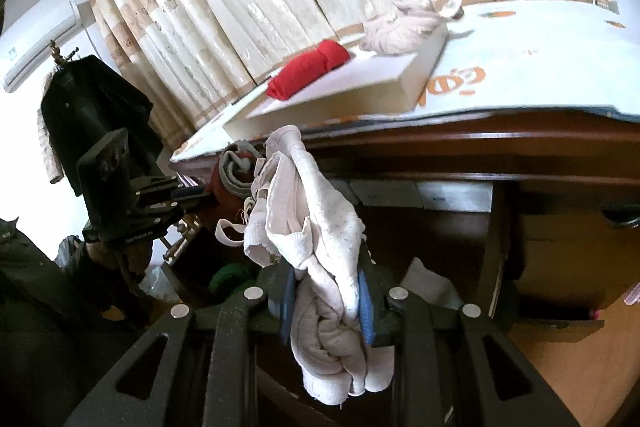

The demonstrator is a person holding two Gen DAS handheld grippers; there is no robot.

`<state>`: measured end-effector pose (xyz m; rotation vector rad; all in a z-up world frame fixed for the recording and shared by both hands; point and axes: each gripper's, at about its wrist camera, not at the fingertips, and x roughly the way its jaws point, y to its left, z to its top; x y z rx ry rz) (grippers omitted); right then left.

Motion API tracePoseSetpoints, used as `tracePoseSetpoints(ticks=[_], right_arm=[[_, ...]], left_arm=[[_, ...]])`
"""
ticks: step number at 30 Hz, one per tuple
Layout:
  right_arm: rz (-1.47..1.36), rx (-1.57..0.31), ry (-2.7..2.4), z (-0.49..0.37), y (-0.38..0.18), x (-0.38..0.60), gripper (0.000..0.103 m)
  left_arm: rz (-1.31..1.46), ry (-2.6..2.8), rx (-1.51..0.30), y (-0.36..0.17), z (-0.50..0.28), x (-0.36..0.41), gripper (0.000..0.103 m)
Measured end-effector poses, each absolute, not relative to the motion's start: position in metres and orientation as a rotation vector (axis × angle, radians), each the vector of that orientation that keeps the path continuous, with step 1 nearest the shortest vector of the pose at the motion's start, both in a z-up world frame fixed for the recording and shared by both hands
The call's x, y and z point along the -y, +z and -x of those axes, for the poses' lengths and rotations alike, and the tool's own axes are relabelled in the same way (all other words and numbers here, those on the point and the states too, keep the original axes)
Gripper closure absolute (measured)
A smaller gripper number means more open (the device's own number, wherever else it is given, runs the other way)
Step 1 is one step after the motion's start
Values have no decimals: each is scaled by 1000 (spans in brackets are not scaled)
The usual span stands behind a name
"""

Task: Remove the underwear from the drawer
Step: 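Lift the pink underwear with the right gripper while the left grasps the dark red rolled garment, then lift the dark red garment out of the drawer with the left gripper while the right holds the pink underwear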

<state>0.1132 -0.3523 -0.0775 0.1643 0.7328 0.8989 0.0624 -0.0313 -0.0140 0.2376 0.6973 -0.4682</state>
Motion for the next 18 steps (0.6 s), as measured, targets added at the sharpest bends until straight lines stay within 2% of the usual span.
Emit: tracePoseSetpoints(ticks=[18], right_arm=[[-190,-618,923,-110,-43,343,75]], left_arm=[[-161,-420,-566,24,-57,20,95]])
